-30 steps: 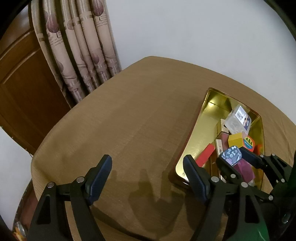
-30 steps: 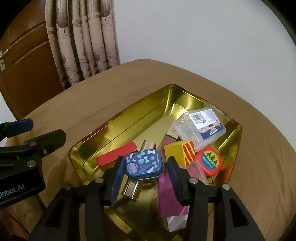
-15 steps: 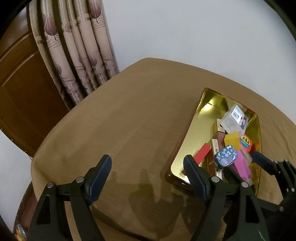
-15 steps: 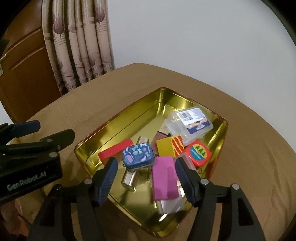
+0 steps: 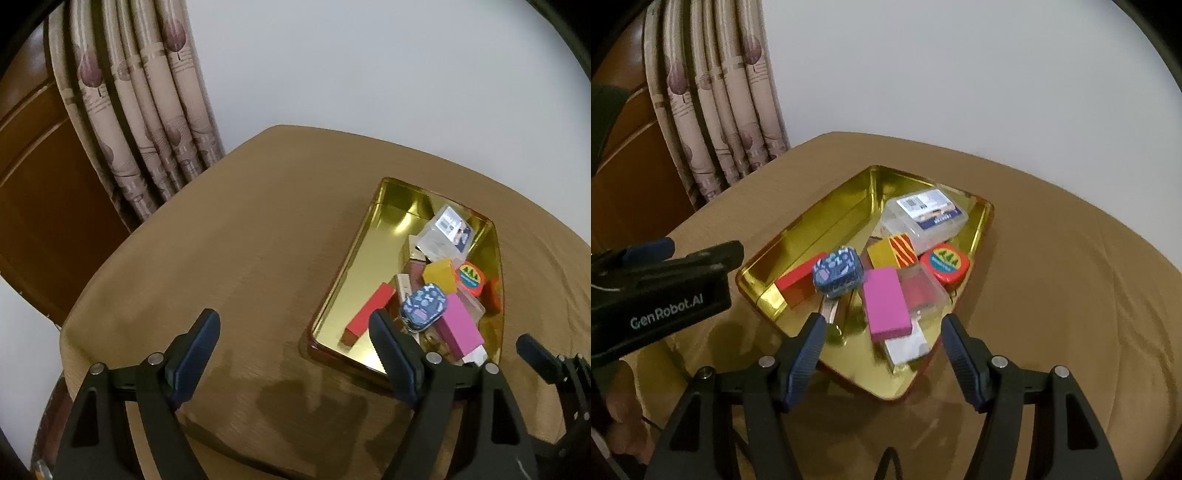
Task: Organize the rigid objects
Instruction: 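Withdraw the right gripper from the gold tin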
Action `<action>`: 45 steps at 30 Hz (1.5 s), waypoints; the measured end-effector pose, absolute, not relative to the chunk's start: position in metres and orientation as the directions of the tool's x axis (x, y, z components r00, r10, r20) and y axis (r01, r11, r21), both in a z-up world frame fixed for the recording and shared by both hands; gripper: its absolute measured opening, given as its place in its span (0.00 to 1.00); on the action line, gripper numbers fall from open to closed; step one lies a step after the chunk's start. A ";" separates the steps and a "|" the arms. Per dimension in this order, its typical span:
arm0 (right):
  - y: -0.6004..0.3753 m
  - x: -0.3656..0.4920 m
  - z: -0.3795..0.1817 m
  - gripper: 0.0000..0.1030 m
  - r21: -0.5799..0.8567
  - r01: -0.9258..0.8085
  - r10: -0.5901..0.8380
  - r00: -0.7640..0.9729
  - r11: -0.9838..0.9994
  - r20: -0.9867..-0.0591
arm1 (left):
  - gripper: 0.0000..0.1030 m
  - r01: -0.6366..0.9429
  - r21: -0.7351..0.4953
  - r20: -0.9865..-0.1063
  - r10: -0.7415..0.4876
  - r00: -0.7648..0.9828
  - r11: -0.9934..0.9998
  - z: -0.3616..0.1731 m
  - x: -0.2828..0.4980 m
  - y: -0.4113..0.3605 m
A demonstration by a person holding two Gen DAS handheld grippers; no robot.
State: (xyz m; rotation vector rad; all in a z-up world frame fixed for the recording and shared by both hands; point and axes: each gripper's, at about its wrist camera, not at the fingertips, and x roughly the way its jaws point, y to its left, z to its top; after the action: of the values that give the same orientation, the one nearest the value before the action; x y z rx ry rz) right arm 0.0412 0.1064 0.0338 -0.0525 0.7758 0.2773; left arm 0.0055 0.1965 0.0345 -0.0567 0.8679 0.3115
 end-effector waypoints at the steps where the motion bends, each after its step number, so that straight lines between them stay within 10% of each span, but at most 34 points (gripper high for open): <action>1: 0.107 0.041 0.033 0.65 0.054 -0.264 0.225 0.680 0.963 -0.697 | 0.78 -0.285 0.073 -0.758 0.239 0.607 0.956 0.035 0.005 0.195; 45: 0.106 0.042 0.019 0.65 0.096 -0.247 0.237 0.643 0.964 -0.728 | 0.83 -0.255 0.073 -0.764 0.218 0.607 0.964 0.032 0.006 0.182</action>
State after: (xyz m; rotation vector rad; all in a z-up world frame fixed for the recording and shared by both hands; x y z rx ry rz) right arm 0.0417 0.1061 0.0187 -0.0123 0.8274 0.2755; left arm 0.0060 0.1820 0.0323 -0.0450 0.8768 0.2733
